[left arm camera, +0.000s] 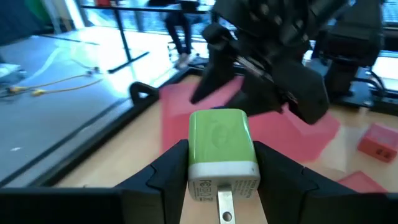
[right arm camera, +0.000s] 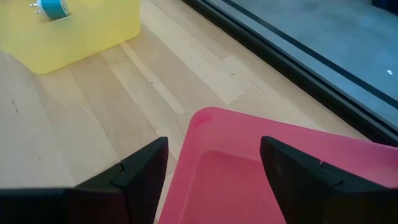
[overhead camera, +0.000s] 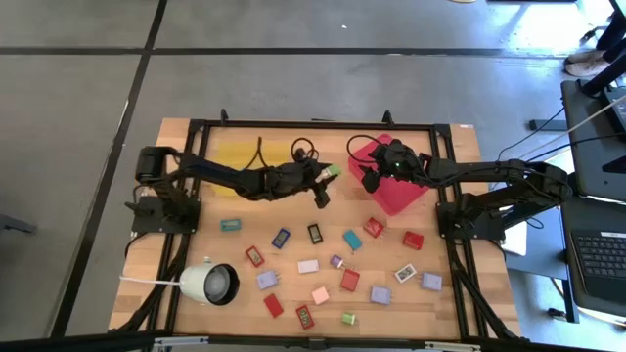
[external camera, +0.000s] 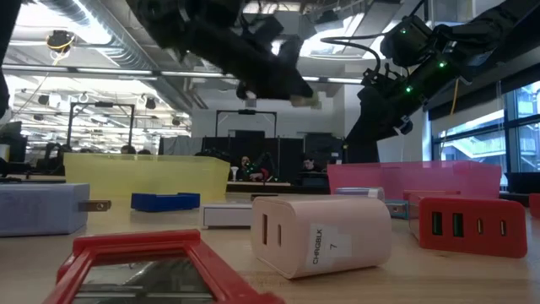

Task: Pick & Place Office items
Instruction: Put the top green charger adapter into the yellow bin, then put the top left red charger adapter into the yellow bin

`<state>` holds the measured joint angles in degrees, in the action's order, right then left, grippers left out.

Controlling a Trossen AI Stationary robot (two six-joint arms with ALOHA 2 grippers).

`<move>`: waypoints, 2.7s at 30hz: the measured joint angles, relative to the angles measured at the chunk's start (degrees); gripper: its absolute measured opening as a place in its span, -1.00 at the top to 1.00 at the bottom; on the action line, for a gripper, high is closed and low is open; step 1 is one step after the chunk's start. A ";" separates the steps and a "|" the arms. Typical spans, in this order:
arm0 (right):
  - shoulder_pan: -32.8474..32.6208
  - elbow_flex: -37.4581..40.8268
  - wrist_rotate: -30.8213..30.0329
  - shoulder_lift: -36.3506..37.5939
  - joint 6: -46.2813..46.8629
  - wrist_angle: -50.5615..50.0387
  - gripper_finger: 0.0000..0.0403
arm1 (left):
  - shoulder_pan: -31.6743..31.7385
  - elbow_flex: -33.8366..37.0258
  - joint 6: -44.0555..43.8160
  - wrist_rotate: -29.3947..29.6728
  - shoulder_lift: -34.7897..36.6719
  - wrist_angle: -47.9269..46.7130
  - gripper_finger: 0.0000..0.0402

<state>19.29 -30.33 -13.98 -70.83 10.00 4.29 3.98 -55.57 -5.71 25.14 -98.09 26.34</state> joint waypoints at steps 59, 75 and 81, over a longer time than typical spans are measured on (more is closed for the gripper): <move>0.01 0.00 -0.11 0.00 -0.02 0.89 -0.28 | 13.18 15.29 -30.07 7.26 17.72 -63.47 0.22; 0.01 0.01 -0.12 0.00 -0.02 0.90 -0.28 | 14.59 14.81 -26.35 6.86 17.47 -63.06 -0.10; 0.01 0.01 -0.11 0.00 -0.02 1.06 -0.28 | 14.50 8.17 -23.00 6.28 17.58 -67.35 -0.12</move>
<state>19.30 -30.32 -14.09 -70.83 9.98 5.36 18.48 -47.40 -28.71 31.42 -80.51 -41.01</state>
